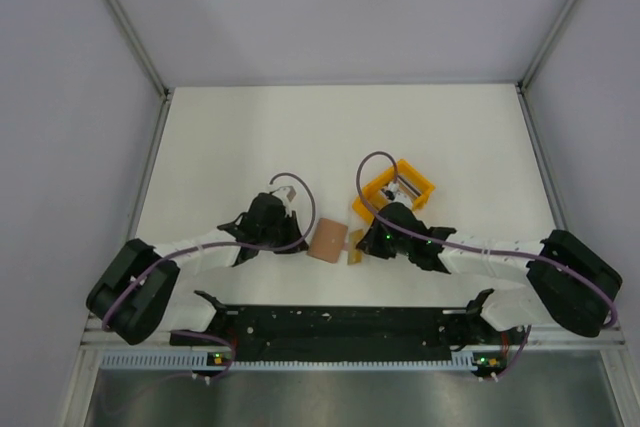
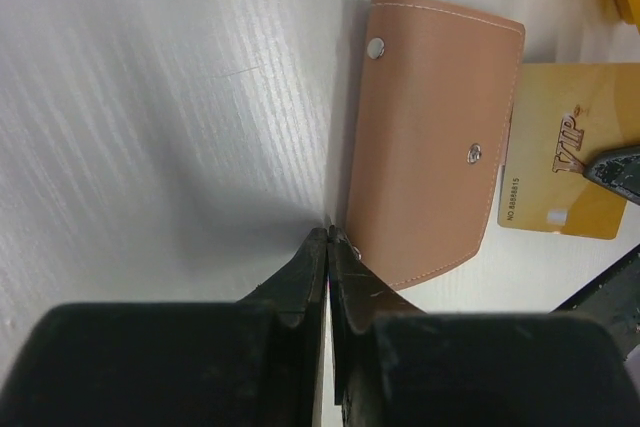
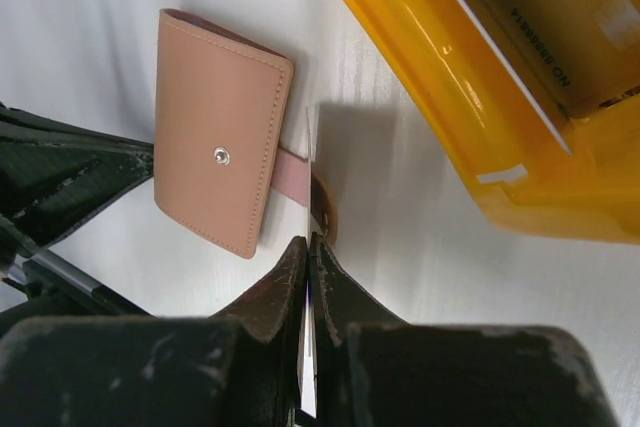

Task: Put the credit cards into the card holder
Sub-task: Open the card holder at the center of the board.

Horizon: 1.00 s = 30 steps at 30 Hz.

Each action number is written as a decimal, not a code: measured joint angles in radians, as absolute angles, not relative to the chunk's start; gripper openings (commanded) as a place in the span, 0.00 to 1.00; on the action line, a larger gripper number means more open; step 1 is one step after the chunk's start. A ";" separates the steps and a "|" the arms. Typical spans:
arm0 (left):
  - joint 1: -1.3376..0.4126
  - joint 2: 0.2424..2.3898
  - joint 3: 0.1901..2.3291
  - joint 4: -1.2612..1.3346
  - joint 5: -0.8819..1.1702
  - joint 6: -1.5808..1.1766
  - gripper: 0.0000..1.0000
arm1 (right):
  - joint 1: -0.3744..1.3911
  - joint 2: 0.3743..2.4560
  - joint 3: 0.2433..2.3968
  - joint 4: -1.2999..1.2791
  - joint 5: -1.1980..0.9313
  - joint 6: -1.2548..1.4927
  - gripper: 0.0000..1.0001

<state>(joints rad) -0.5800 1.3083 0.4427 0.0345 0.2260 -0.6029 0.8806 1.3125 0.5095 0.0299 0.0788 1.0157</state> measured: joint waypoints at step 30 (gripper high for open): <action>-0.617 1.408 0.492 0.096 0.290 -0.594 0.00 | 0.879 1.301 0.553 0.070 0.030 0.905 0.00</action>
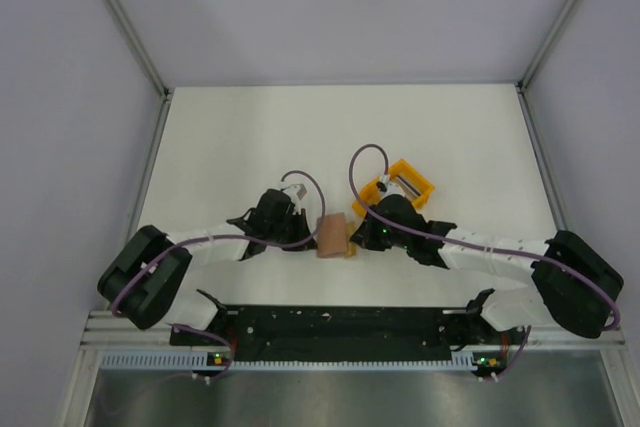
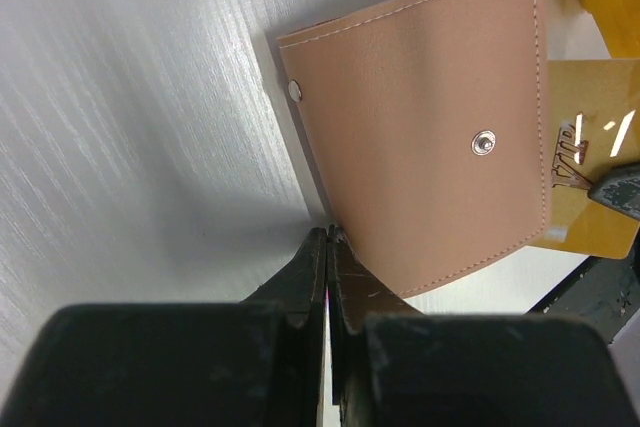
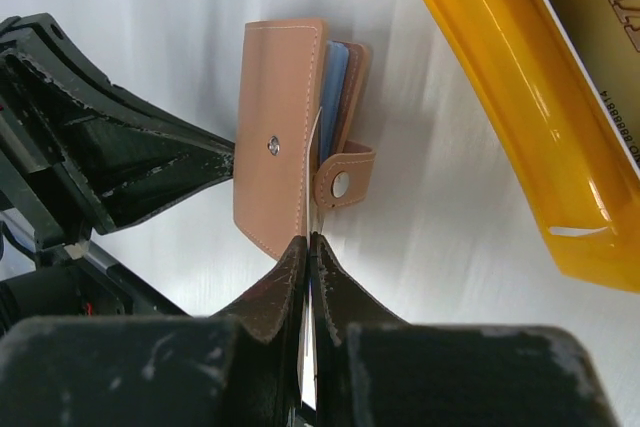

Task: Put the credit cards into the card holder
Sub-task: Open the card holder at the center of the board.

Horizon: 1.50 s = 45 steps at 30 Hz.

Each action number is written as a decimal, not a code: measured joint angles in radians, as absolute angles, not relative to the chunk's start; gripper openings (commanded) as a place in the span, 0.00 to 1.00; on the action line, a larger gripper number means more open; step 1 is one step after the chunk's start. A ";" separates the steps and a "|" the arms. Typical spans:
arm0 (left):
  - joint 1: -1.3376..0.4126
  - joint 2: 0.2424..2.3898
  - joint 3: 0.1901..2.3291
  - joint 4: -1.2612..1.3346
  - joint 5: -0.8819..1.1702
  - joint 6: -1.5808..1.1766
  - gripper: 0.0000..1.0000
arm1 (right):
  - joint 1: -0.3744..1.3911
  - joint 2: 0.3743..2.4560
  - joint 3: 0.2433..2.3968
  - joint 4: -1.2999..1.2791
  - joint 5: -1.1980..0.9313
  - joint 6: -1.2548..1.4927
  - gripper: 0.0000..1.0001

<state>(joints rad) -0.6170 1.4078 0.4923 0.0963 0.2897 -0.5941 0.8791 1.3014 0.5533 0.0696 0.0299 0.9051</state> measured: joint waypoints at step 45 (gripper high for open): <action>-0.625 1.339 0.505 0.064 0.182 -0.578 0.59 | 0.929 1.393 0.818 -0.077 -0.007 0.770 0.00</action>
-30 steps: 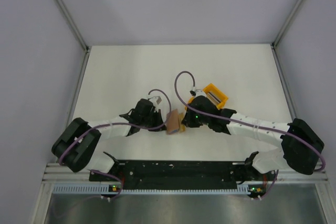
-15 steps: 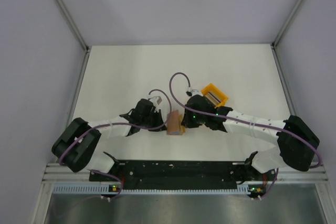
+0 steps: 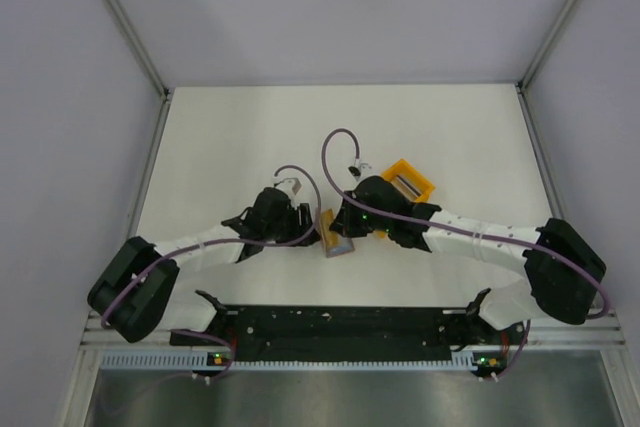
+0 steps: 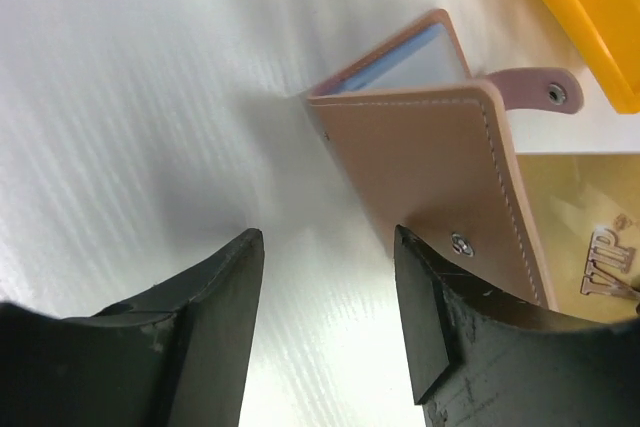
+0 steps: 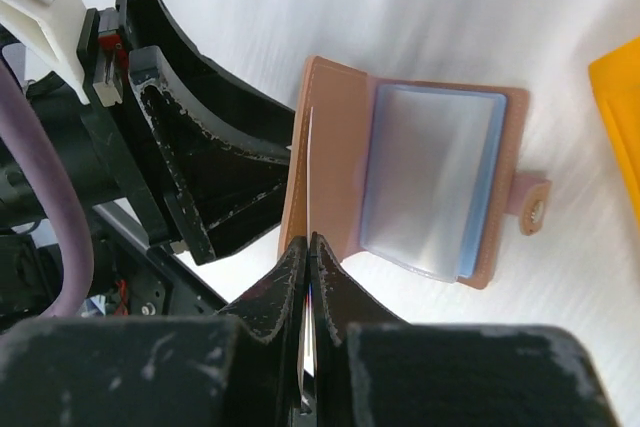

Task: Put the credit cards into the card holder
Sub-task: Open the card holder at the center of the board.

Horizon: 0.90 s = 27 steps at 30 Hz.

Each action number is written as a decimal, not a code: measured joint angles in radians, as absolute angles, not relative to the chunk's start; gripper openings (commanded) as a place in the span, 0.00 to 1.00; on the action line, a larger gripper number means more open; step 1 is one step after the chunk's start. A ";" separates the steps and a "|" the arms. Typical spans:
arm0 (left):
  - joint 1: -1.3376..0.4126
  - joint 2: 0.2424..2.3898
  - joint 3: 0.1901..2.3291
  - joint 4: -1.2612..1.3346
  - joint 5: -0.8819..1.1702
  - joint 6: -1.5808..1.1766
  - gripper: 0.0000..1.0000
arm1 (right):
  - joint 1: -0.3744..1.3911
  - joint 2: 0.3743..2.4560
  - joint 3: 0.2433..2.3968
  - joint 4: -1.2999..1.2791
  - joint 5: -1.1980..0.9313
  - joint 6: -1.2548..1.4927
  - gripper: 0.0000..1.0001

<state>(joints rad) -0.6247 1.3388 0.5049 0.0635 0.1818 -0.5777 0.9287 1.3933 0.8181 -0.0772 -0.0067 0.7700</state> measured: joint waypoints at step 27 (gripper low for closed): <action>-0.572 1.131 0.463 -0.172 -0.123 -0.658 0.60 | 0.947 1.615 0.843 0.003 -0.062 0.807 0.00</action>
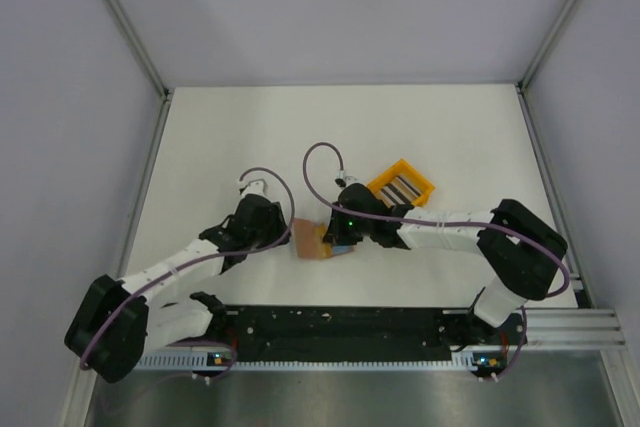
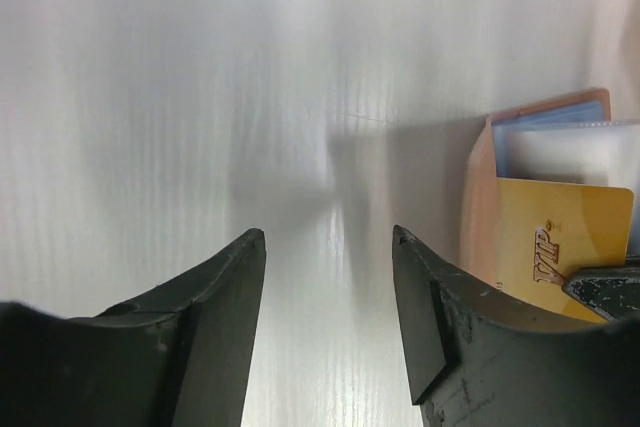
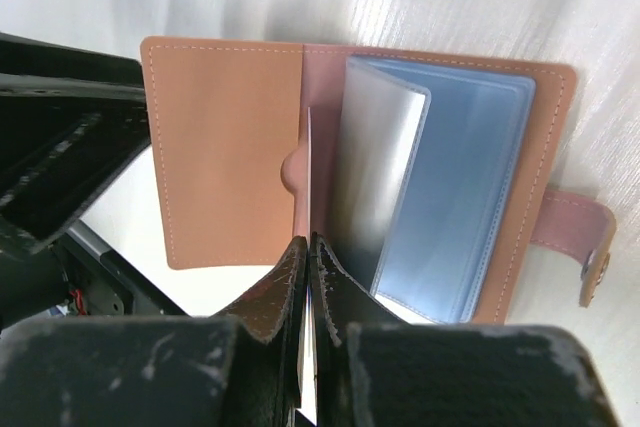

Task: Put the credit cards into the card holder
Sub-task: Open the card holder at the center of the board.

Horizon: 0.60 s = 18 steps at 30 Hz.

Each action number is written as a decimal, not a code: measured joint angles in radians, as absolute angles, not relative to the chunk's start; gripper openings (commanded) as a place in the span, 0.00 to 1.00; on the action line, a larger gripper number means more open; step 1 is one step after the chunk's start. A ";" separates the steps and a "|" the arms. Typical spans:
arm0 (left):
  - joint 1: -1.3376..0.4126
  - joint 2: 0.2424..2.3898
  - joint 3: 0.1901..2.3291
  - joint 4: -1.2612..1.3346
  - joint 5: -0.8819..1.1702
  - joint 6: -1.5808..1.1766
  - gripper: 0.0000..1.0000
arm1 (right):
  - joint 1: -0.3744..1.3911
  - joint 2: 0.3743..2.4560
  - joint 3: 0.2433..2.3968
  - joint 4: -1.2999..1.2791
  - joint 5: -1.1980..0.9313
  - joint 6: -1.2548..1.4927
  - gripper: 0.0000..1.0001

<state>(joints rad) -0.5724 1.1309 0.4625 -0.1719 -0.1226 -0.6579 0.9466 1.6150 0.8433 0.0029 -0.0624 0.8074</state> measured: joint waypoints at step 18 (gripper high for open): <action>-0.538 0.961 0.287 0.005 0.003 -0.708 0.70 | 0.947 1.639 0.847 -0.001 -0.042 0.808 0.00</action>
<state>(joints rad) -0.5381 0.9607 0.2871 0.0048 0.0032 -0.7078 0.9470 1.6386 0.8474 -0.0006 -0.0418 0.8082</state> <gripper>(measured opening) 0.721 0.006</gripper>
